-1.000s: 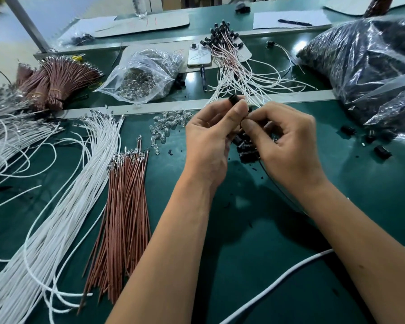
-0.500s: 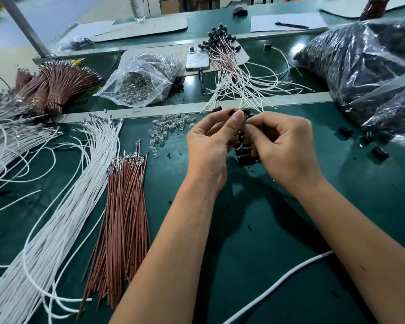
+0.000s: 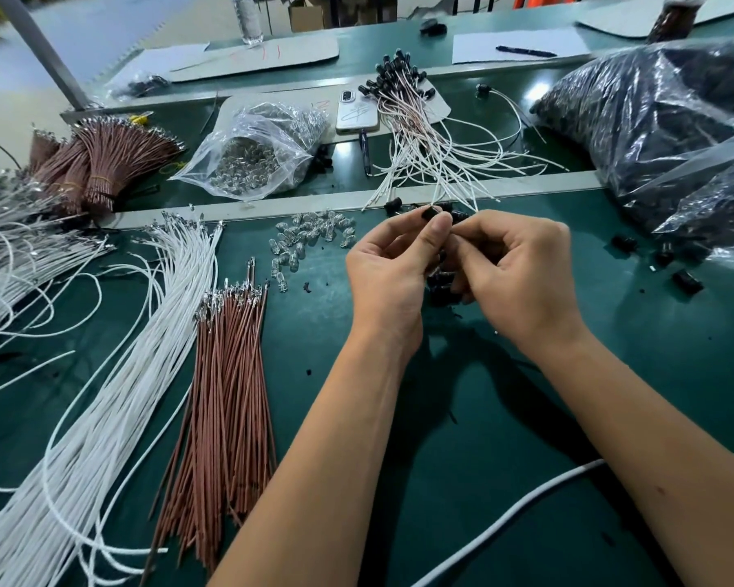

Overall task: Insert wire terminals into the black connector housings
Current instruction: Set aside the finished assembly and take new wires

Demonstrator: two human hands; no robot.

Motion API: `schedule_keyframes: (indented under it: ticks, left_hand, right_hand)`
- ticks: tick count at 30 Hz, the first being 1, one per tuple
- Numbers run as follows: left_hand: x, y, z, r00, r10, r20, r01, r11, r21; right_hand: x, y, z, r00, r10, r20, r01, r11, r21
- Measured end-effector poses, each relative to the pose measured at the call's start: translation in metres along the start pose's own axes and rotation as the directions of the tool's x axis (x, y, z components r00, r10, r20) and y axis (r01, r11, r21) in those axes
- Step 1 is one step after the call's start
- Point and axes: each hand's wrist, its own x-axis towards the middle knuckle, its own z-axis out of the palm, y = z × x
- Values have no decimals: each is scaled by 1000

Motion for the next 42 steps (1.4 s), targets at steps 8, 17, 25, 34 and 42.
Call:
schedule_keyframes:
  ticks: [8, 17, 25, 34, 42]
  left_hand:
    - [5, 13, -10, 927, 272, 257, -318, 934, 160]
    - [3, 19, -12, 902, 248, 353, -310, 942, 129]
    - [2, 25, -12, 893, 256, 370, -326, 935, 140]
    - [4, 26, -15, 891, 257, 374, -337, 927, 166]
    - [13, 36, -34, 968, 10, 251, -52, 986, 161]
  right_hand:
    - [6, -2, -9, 997, -75, -4, 76, 995, 64]
    - [5, -3, -12, 993, -116, -10, 116, 984, 136]
    - [7, 2, -11, 993, -115, 24, 108, 975, 194]
    - [7, 2, -9, 992, -113, 62, 98, 973, 209]
    - [6, -11, -10, 962, 168, 214, -246, 873, 420]
